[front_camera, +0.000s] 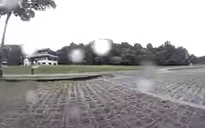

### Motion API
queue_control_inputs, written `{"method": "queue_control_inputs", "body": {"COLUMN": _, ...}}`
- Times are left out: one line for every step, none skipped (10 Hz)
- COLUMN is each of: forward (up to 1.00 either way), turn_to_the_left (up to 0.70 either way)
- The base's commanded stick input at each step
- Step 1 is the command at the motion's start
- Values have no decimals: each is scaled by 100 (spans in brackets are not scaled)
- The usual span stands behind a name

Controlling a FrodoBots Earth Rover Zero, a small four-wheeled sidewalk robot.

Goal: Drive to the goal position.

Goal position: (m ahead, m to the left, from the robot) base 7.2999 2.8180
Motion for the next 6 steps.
{"method": "queue_control_inputs", "body": {"forward": 85, "turn_to_the_left": -34}}
{"method": "queue_control_inputs", "body": {"forward": 85, "turn_to_the_left": -33}}
{"method": "queue_control_inputs", "body": {"forward": 85, "turn_to_the_left": 0}}
{"method": "queue_control_inputs", "body": {"forward": 85, "turn_to_the_left": 0}}
{"method": "queue_control_inputs", "body": {"forward": 85, "turn_to_the_left": 0}}
{"method": "queue_control_inputs", "body": {"forward": 85, "turn_to_the_left": 0}}
